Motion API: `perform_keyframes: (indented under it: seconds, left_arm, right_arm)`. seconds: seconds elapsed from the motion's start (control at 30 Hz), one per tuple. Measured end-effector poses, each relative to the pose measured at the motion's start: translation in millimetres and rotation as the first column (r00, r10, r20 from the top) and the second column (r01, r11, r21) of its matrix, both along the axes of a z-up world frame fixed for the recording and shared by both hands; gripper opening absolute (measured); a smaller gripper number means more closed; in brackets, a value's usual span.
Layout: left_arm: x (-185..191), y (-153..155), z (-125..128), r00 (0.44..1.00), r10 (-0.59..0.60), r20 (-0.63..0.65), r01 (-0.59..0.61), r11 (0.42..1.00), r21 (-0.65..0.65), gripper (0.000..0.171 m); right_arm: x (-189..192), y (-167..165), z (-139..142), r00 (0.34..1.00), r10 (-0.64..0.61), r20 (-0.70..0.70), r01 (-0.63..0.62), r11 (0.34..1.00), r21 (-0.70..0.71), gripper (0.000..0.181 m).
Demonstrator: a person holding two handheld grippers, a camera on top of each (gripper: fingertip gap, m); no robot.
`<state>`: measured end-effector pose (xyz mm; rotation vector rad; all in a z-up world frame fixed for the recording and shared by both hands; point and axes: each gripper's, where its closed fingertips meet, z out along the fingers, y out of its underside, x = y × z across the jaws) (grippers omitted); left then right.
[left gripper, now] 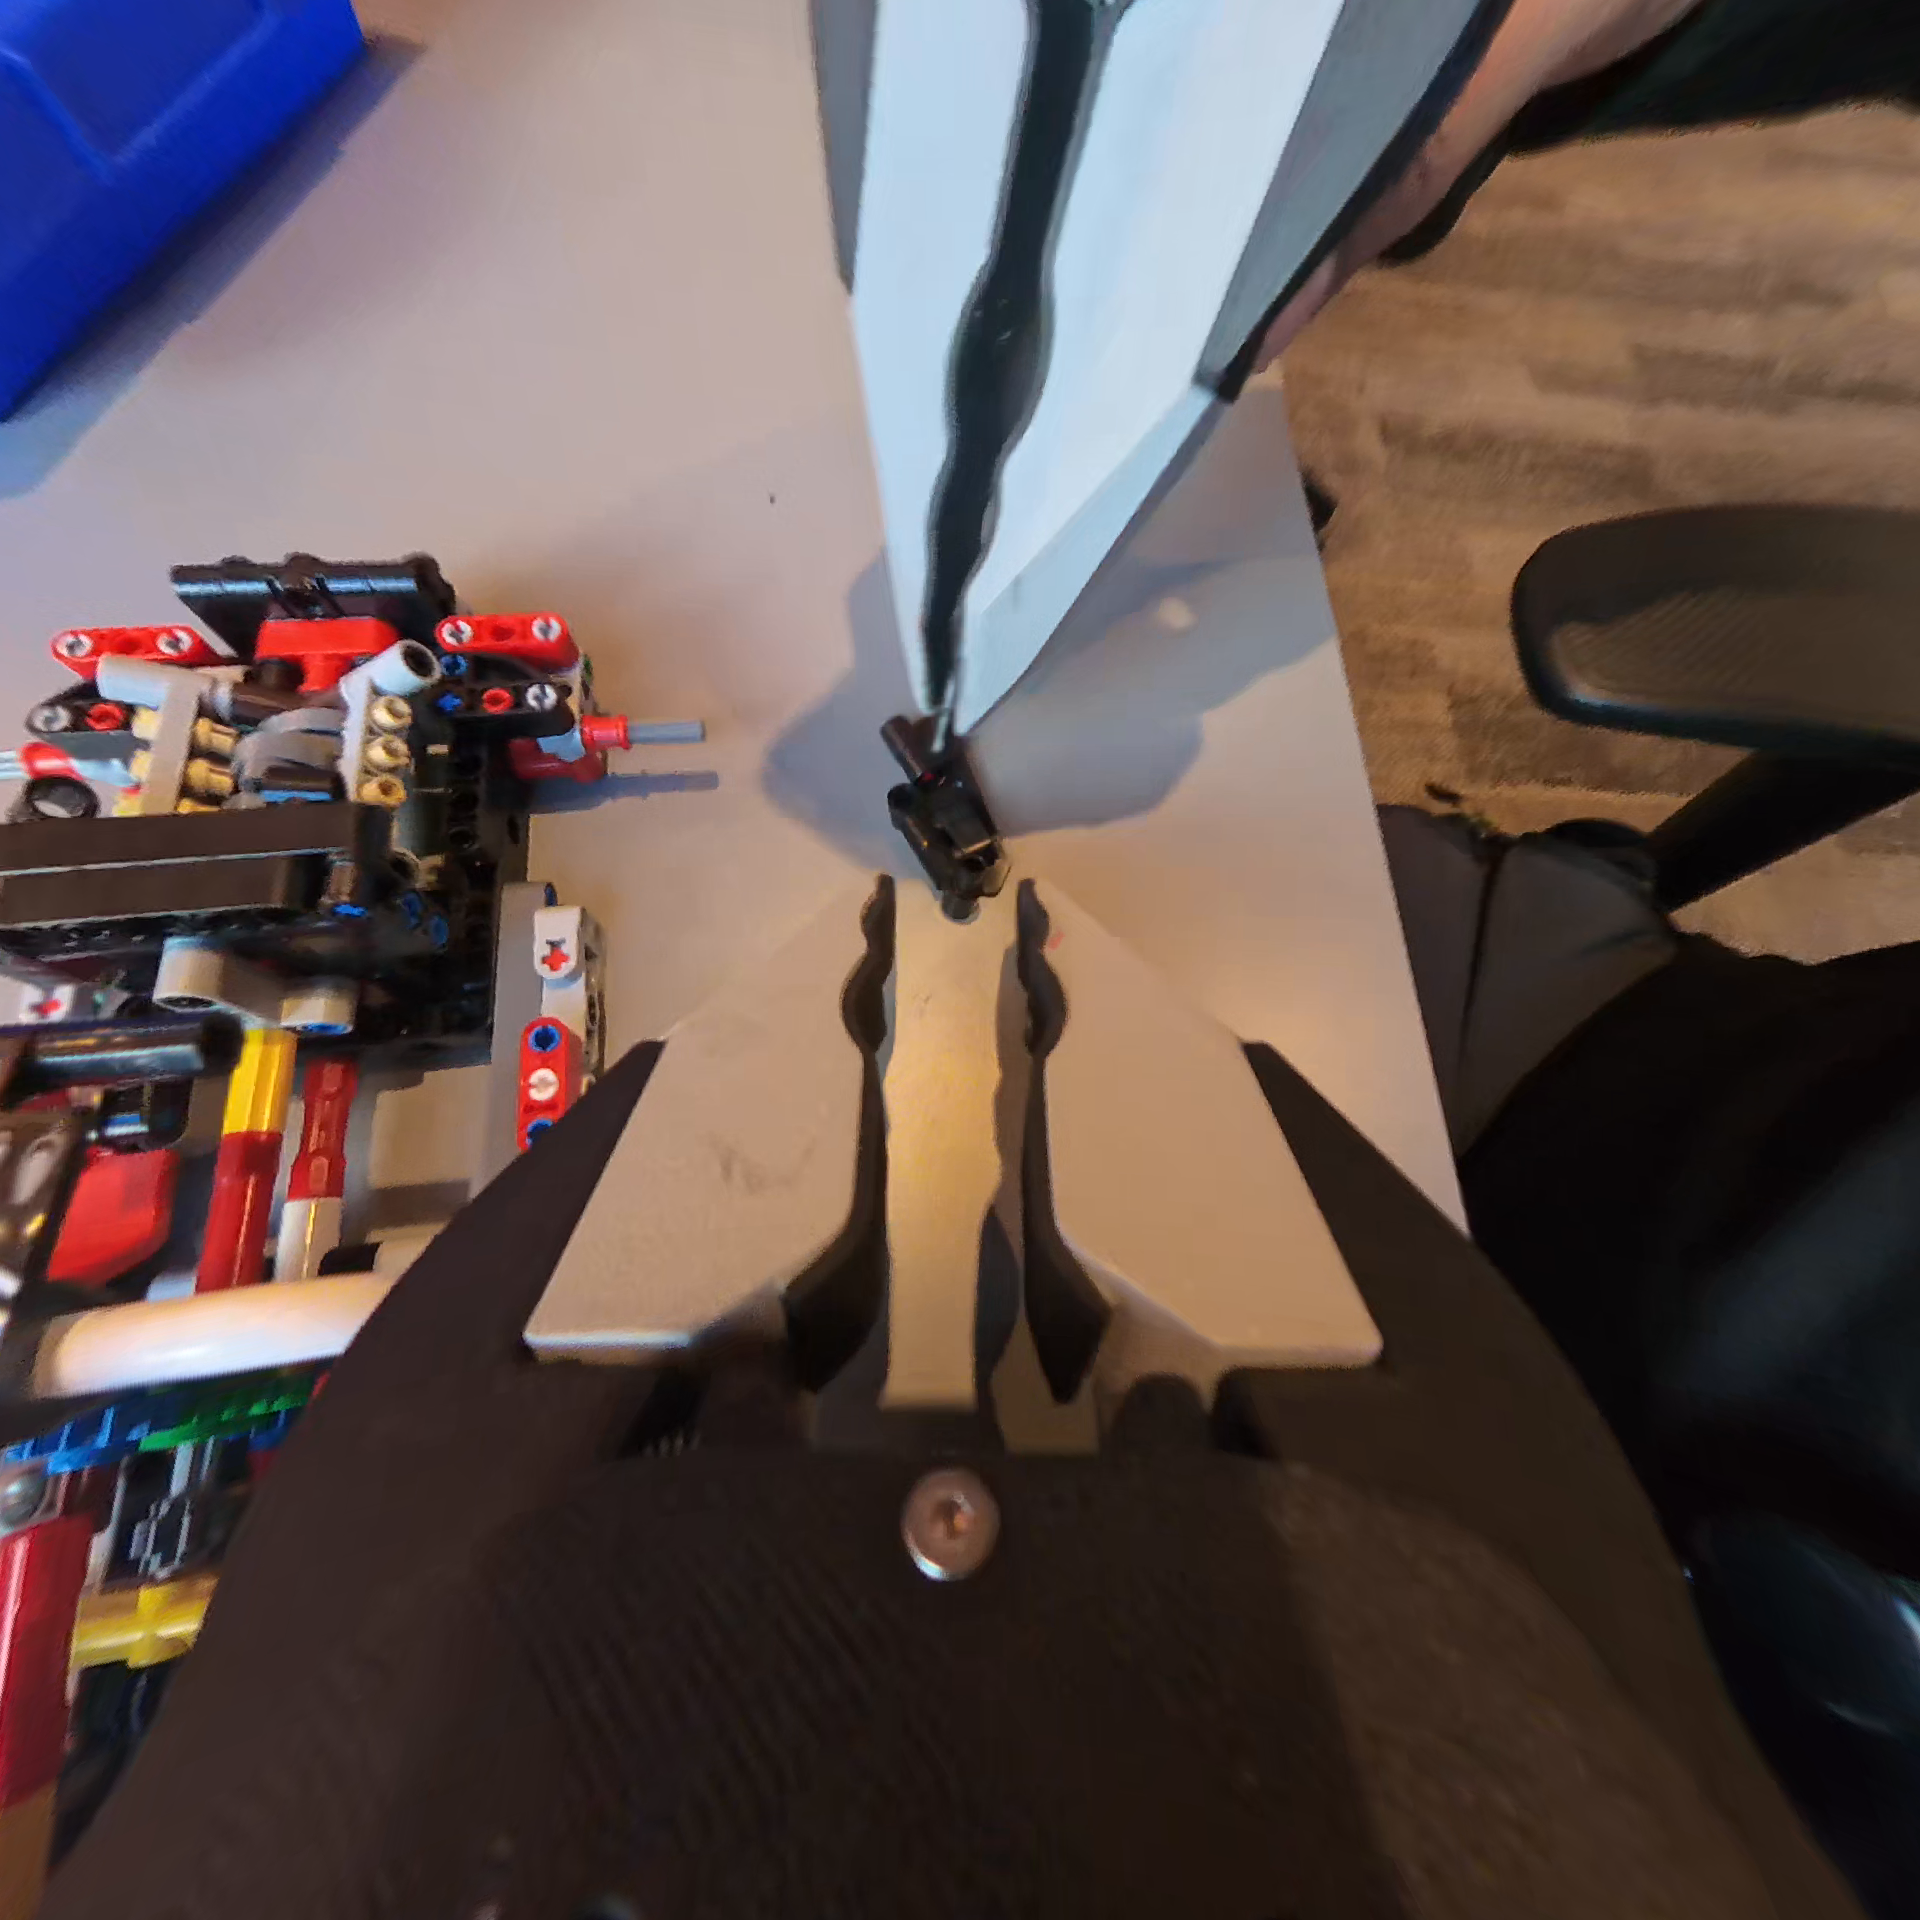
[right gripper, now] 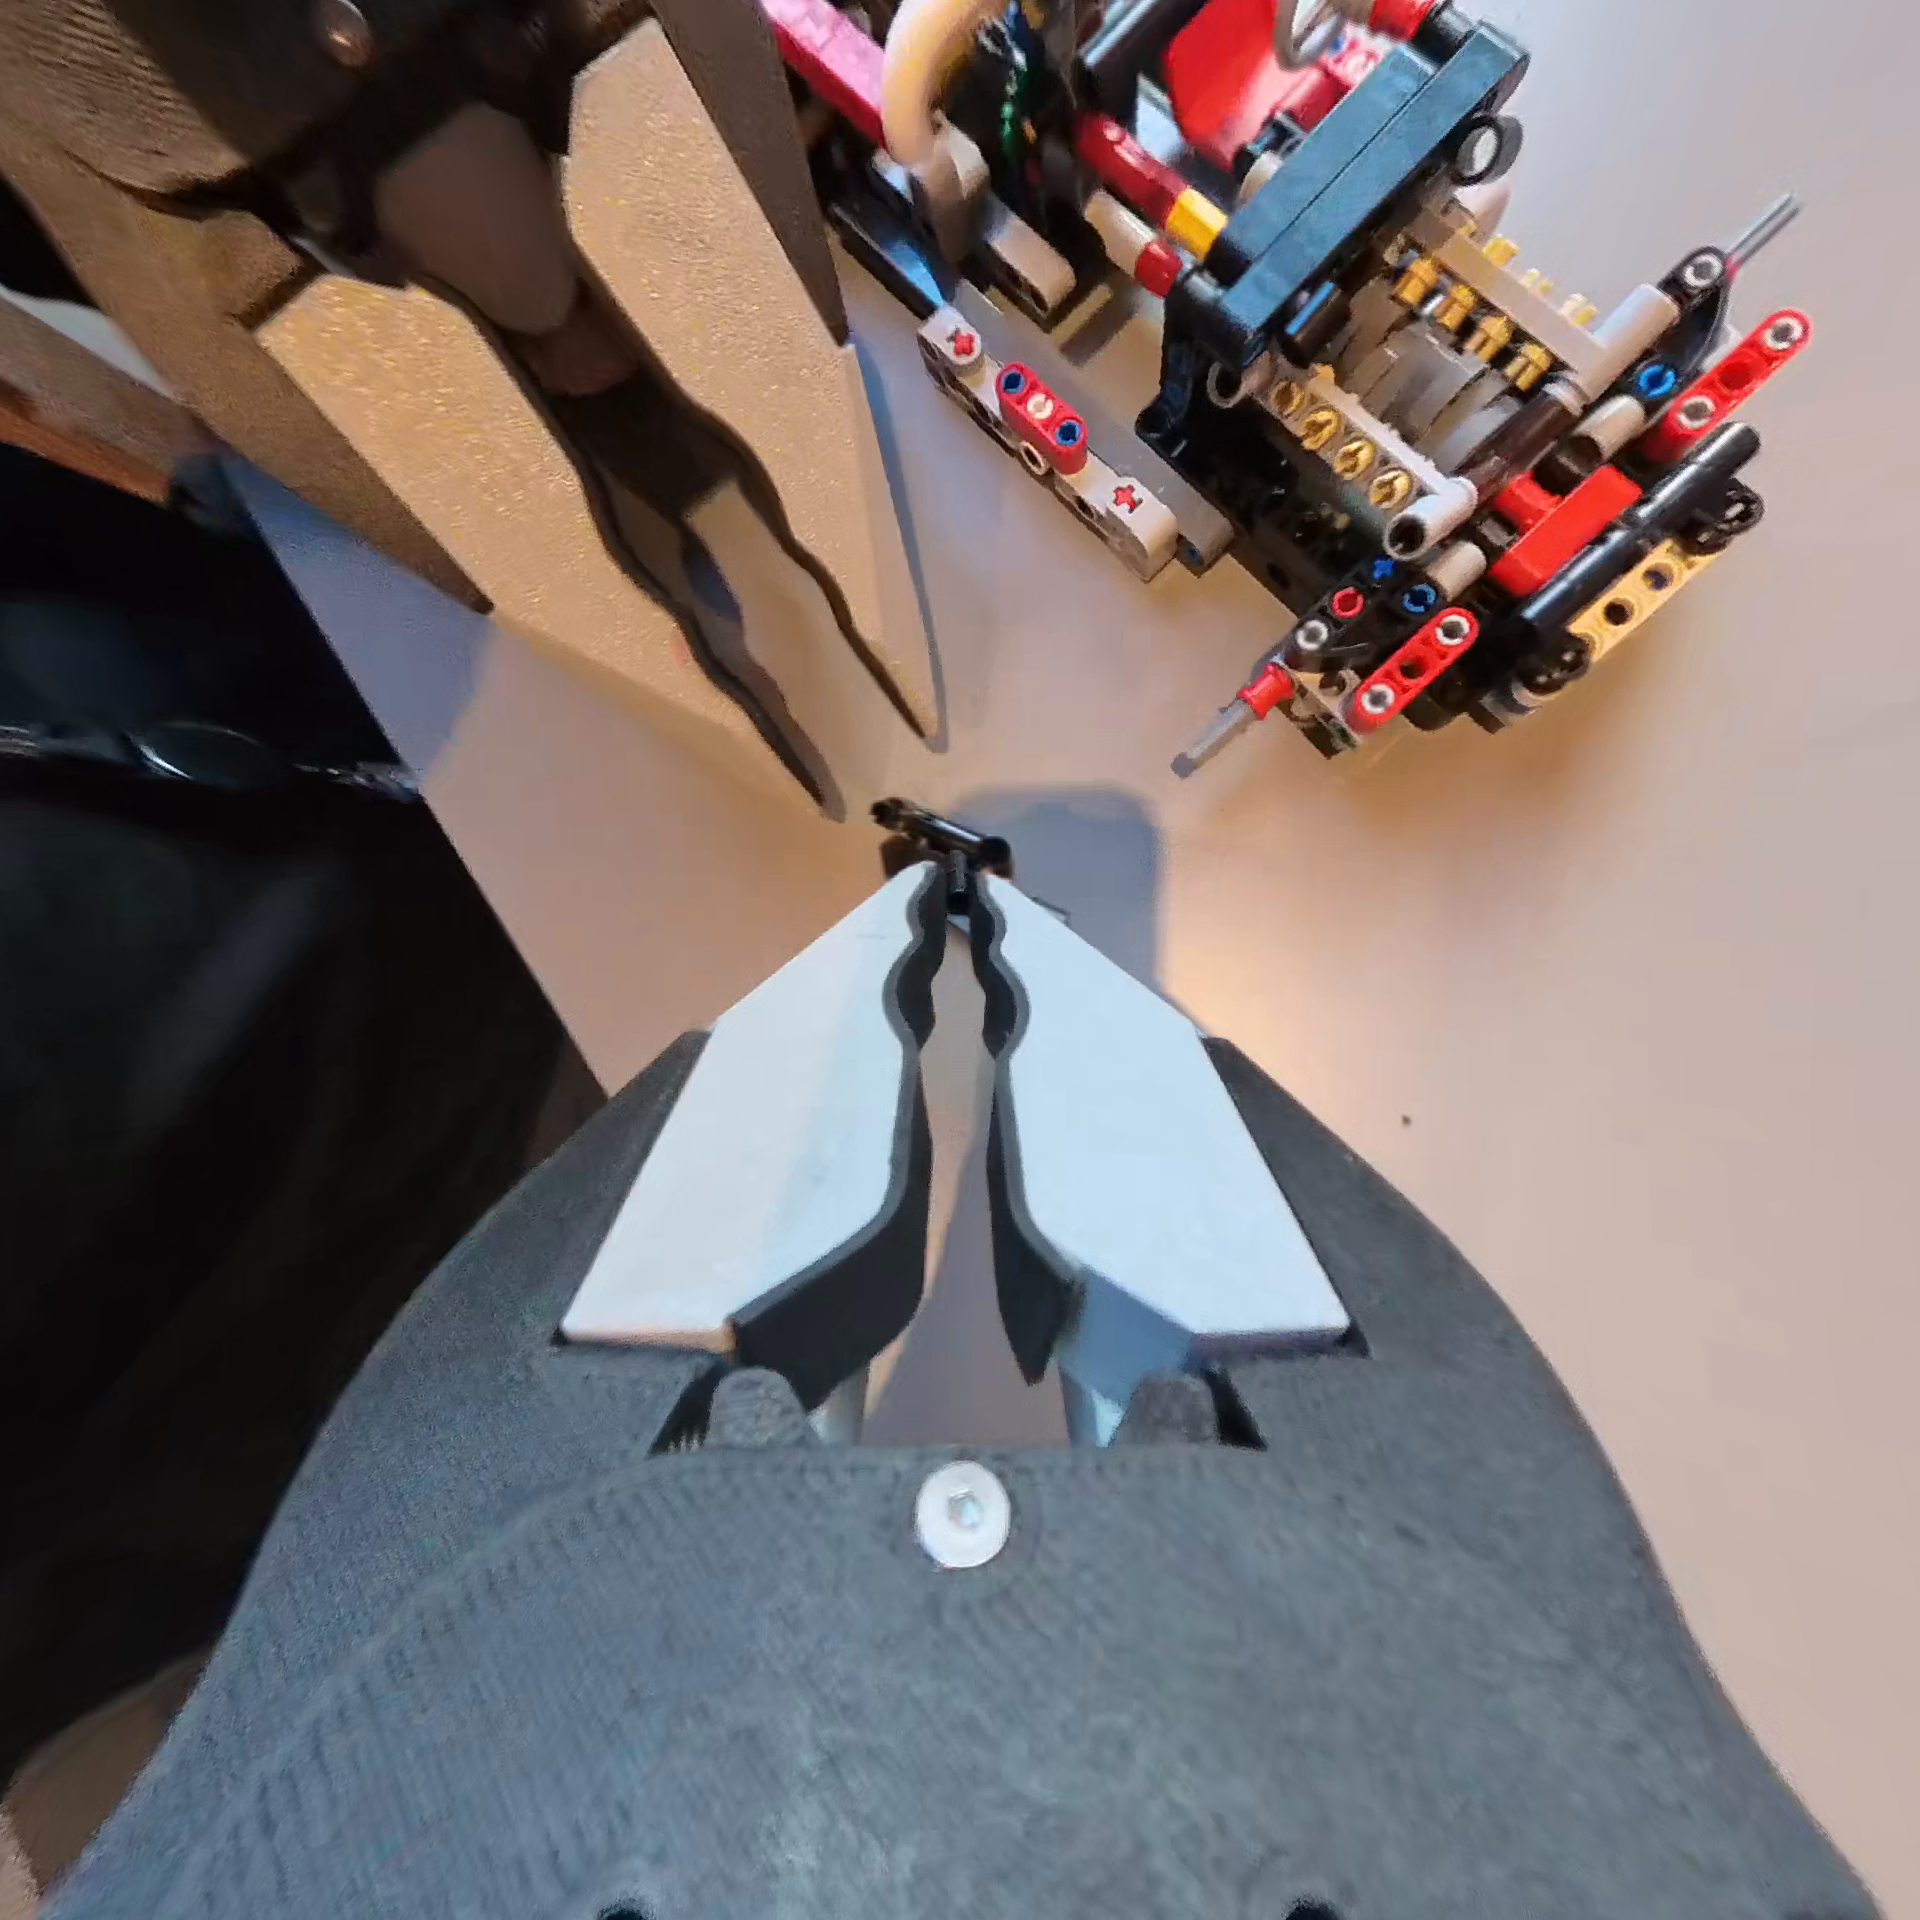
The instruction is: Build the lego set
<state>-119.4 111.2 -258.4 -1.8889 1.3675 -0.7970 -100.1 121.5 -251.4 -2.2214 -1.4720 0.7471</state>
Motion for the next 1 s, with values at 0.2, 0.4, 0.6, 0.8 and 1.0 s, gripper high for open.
perform_keyframes:
  seconds: [0.2,0.4,0.6,0.8,1.0]
  left_arm:
    - [7.1,-1.0,20.7,0.999,-0.039,0.031,0.032,0.980,0.195,0.019]
    - [15.8,-10.4,31.1,0.997,-0.071,0.013,0.060,0.917,0.394,0.007]
    - [15.0,-3.1,35.4,1.000,-0.010,0.001,0.009,0.874,0.486,0.002]
    - [15.3,1.3,37.4,0.998,0.015,0.053,-0.037,0.897,0.441,0.002]
    - [13.9,3.4,41.2,0.996,0.023,0.085,-0.057,0.906,0.420,0.002]
  right_arm:
    - [-10.9,-17.0,24.5,0.976,-0.049,-0.214,0.014,0.987,-0.160,0.001]
    - [-16.8,-24.0,30.2,0.938,-0.121,-0.325,0.013,0.949,-0.315,0.001]
    - [-17.4,-18.3,34.8,0.898,-0.220,-0.380,0.063,0.921,-0.383,0.001]
    - [-11.6,-10.9,44.6,0.847,-0.279,-0.453,0.132,0.935,-0.329,0.004]
    - [-12.6,-10.5,46.1,0.834,-0.282,-0.474,0.149,0.943,-0.298,0.004]
